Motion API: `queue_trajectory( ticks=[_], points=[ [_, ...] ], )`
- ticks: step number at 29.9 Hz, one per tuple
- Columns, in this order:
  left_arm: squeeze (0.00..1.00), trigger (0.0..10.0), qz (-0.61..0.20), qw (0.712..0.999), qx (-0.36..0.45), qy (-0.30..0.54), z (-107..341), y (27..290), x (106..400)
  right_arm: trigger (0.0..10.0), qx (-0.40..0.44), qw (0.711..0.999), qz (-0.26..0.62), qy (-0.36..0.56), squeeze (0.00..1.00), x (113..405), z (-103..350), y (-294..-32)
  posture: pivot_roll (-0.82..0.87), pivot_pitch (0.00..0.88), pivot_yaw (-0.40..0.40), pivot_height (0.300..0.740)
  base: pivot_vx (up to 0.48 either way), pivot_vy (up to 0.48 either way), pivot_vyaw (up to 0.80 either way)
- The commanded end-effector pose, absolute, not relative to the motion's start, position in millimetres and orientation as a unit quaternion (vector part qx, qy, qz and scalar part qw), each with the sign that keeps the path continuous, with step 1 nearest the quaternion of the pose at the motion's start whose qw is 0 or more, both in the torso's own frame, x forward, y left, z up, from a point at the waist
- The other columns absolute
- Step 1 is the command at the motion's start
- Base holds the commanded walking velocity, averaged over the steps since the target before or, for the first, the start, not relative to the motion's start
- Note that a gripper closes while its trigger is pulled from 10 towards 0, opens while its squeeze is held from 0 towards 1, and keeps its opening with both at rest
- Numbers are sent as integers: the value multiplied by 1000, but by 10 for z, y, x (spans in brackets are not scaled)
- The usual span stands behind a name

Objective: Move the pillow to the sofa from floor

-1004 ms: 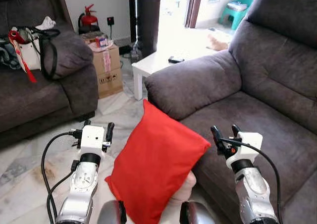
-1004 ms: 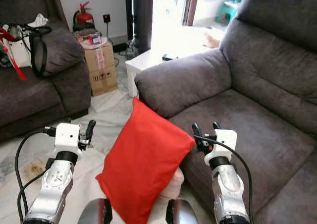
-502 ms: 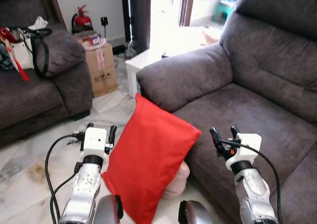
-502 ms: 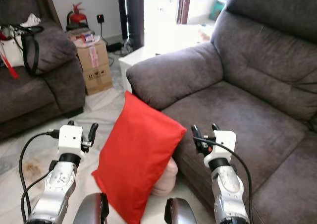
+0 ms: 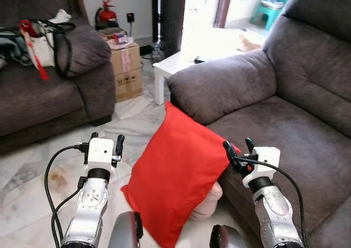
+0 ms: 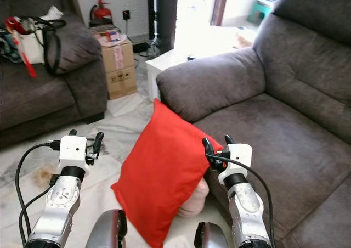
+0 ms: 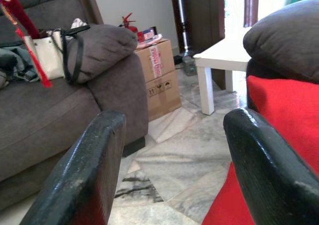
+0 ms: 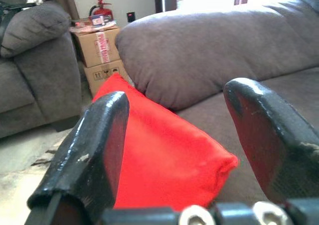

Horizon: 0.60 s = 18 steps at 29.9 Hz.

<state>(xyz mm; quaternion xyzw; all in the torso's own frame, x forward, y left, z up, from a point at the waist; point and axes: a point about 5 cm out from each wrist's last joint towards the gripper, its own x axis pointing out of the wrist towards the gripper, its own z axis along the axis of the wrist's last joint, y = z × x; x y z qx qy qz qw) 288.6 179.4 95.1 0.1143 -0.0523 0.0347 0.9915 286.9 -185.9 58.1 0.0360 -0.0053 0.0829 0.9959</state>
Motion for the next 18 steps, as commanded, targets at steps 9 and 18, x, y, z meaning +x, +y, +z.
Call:
queue_trajectory(
  ticks=[9, 18],
  points=[
    [0, 10000, 33, 992, 112, -55, 953, 1787, 2879, 10000, 27, 996, 90, -8, 0, 2864, 604, -1863, -37, 0, -58, 585, 207, 0, 89],
    [0, 10000, 31, 992, 112, -55, 955, 1781, 2883, 10000, 34, 996, 83, -3, 0, 2863, 589, -1876, -38, 0, -57, 585, 280, 0, 267]
  ],
)
